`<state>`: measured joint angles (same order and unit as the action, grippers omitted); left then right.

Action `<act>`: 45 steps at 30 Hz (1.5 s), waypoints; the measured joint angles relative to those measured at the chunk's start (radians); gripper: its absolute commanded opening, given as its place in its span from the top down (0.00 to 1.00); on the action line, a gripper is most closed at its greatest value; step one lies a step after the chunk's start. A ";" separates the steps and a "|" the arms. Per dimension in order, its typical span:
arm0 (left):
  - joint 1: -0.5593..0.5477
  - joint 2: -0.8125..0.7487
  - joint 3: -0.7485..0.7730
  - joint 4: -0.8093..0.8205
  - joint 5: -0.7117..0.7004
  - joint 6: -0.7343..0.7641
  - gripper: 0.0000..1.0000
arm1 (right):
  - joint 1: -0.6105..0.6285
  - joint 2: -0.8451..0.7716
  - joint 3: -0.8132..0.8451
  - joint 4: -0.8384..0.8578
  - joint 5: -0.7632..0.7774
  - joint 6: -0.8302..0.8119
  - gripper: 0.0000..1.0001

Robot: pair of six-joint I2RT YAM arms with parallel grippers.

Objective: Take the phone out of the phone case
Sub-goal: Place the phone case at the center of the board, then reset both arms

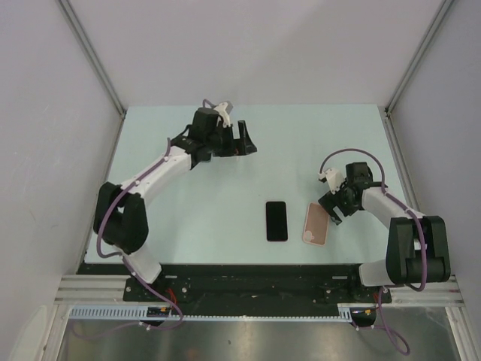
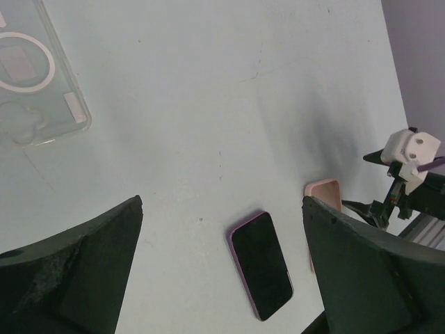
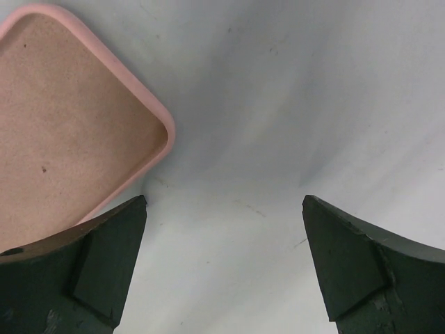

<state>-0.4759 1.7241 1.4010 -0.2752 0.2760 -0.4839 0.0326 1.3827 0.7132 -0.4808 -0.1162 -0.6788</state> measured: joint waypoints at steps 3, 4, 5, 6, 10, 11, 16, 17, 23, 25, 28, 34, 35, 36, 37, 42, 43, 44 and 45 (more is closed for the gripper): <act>0.019 -0.065 -0.039 -0.006 0.011 0.032 0.00 | 0.027 0.013 0.000 0.031 0.026 0.014 0.00; 0.027 -0.095 -0.052 -0.009 0.018 0.046 0.00 | 0.034 0.014 0.000 0.042 0.033 0.018 0.00; 0.034 -0.124 -0.061 -0.009 0.021 0.058 0.00 | 0.042 0.014 0.000 0.053 0.042 0.021 0.00; 0.040 -0.152 -0.070 -0.008 0.026 0.068 0.00 | 0.048 0.014 0.000 0.061 0.049 0.024 0.00; 0.068 -0.261 -0.121 0.005 0.045 0.117 0.00 | 0.065 0.019 0.000 0.097 0.076 0.035 0.00; 0.077 -0.286 -0.137 0.005 0.047 0.129 0.00 | 0.069 0.021 0.000 0.106 0.082 0.036 0.00; 0.107 -0.372 -0.217 0.008 0.049 0.188 0.00 | 0.084 0.031 0.000 0.142 0.097 0.042 0.00; 0.111 -0.383 -0.234 0.005 0.050 0.199 0.00 | 0.089 0.032 0.000 0.147 0.098 0.043 0.00; 0.133 -0.431 -0.300 0.000 0.045 0.256 0.00 | 0.110 0.048 0.010 0.161 0.100 0.054 0.00; 0.145 -0.454 -0.317 -0.001 0.043 0.269 0.00 | 0.117 0.058 0.018 0.165 0.101 0.057 0.00; 0.158 -0.497 -0.341 0.001 0.039 0.289 0.00 | 0.124 0.065 0.024 0.171 0.102 0.058 0.00; 0.167 -0.584 -0.388 0.004 -0.019 0.359 0.00 | 0.115 0.053 0.024 0.170 0.103 0.059 0.00; 0.167 -0.597 -0.397 0.003 -0.037 0.373 0.00 | 0.106 0.043 0.024 0.167 0.100 0.060 0.00; 0.169 -0.608 -0.406 0.004 -0.053 0.390 0.00 | 0.089 0.024 0.024 0.162 0.097 0.063 0.00; 0.171 -0.623 -0.417 0.003 -0.075 0.409 0.00 | 0.064 0.000 0.026 0.154 0.088 0.069 0.00; 0.216 -0.714 -0.483 0.002 -0.153 0.494 0.00 | -0.129 -0.193 0.044 0.138 0.006 0.099 0.00; 0.229 -0.734 -0.499 0.004 -0.166 0.511 0.00 | -0.169 -0.241 0.050 0.135 -0.018 0.103 0.00; 0.238 -0.750 -0.511 0.003 -0.175 0.523 0.00 | -0.202 -0.290 0.052 0.132 -0.046 0.105 0.00; 0.249 -0.770 -0.527 0.003 -0.190 0.540 0.00 | -0.233 -0.340 0.053 0.126 -0.072 0.114 0.00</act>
<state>-0.2272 0.9543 0.8738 -0.2718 0.0864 0.0563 -0.2005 1.0428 0.7666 -0.3550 -0.1879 -0.5652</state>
